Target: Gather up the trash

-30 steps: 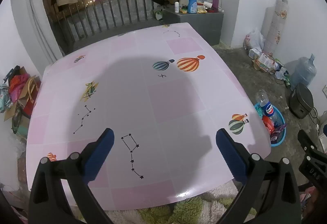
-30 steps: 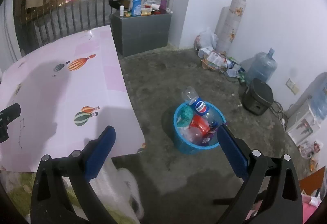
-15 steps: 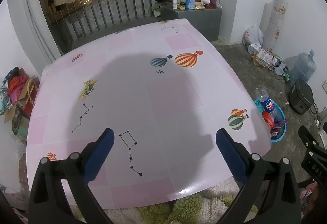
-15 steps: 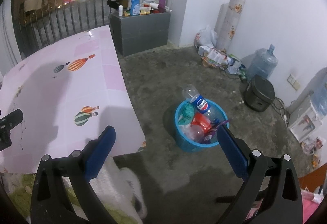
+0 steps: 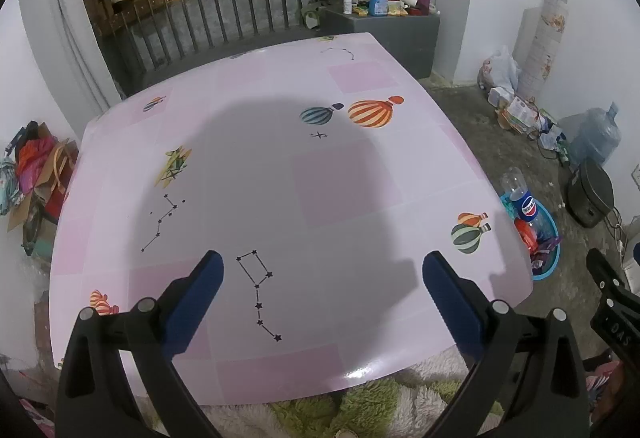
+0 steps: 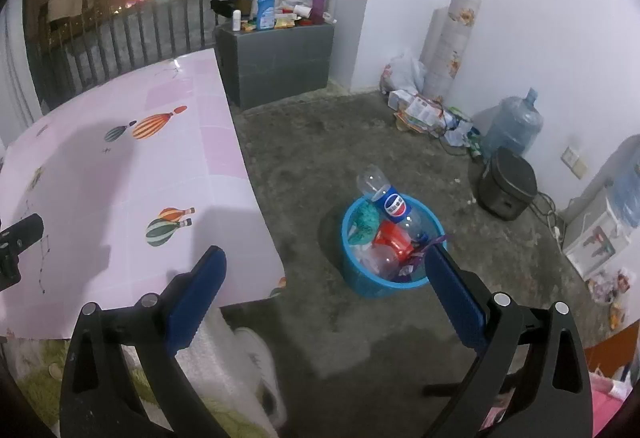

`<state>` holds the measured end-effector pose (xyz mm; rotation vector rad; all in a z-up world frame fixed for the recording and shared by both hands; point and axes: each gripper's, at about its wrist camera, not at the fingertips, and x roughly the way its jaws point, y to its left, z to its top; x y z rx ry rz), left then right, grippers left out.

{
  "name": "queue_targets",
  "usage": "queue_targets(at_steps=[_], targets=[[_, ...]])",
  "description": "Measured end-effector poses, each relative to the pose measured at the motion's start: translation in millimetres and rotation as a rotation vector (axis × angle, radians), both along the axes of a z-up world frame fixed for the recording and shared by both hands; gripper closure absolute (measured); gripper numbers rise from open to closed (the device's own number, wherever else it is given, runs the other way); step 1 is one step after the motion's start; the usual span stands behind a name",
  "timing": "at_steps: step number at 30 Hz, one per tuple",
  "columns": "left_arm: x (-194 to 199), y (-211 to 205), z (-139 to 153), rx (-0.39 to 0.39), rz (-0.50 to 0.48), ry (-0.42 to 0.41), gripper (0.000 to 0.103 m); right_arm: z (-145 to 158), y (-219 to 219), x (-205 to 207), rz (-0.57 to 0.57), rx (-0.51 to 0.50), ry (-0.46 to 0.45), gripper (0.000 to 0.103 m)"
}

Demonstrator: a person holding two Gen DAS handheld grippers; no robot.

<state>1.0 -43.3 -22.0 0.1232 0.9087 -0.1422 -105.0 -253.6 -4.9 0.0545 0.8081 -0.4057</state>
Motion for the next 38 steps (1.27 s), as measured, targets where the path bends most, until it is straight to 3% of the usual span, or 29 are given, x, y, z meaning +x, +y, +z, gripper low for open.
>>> queue_targets(at_steps=[38], targets=[[-3.2, -6.3, 1.1, -0.007, 0.009, 0.020, 0.005, 0.3, -6.3, 0.4, -0.003, -0.003, -0.007, 0.008]])
